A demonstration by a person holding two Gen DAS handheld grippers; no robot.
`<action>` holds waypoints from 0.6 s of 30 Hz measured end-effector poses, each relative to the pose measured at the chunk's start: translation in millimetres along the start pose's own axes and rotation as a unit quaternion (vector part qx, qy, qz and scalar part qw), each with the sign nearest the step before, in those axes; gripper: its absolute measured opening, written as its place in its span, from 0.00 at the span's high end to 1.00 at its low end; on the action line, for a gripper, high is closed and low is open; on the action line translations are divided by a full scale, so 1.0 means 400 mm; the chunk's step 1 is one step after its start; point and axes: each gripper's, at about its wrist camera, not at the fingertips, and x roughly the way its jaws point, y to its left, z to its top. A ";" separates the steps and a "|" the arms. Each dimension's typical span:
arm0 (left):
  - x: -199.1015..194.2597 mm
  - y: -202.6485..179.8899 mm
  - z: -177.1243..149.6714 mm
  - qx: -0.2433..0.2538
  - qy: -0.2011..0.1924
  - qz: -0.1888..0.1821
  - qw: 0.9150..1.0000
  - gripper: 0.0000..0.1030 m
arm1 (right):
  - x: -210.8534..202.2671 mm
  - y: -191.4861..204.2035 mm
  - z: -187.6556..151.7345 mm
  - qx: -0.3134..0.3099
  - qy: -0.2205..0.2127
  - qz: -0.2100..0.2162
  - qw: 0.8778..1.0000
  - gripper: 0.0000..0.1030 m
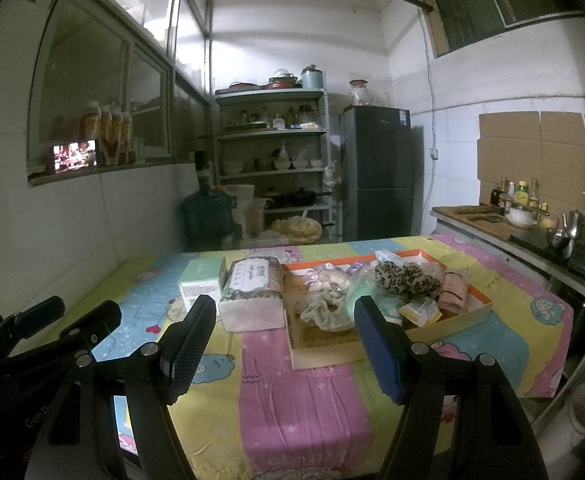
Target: Organize soft objects
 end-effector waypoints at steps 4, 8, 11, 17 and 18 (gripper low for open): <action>-0.001 0.000 0.000 0.000 0.000 0.000 1.000 0.32 | -0.003 0.002 0.001 0.000 0.000 0.000 1.000 0.29; 0.000 -0.001 0.000 0.000 0.000 0.000 1.000 0.32 | -0.001 0.002 0.001 0.000 0.000 0.000 1.000 0.29; 0.000 -0.001 0.000 0.000 0.000 0.000 1.000 0.32 | 0.000 0.001 0.000 0.000 0.000 0.000 1.000 0.29; 0.000 -0.002 0.000 0.000 0.000 0.000 1.000 0.32 | 0.000 0.001 0.001 0.000 0.000 0.000 1.000 0.29; -0.002 -0.001 -0.001 0.000 0.000 0.000 1.000 0.32 | 0.000 0.001 0.001 0.000 0.000 0.000 1.000 0.29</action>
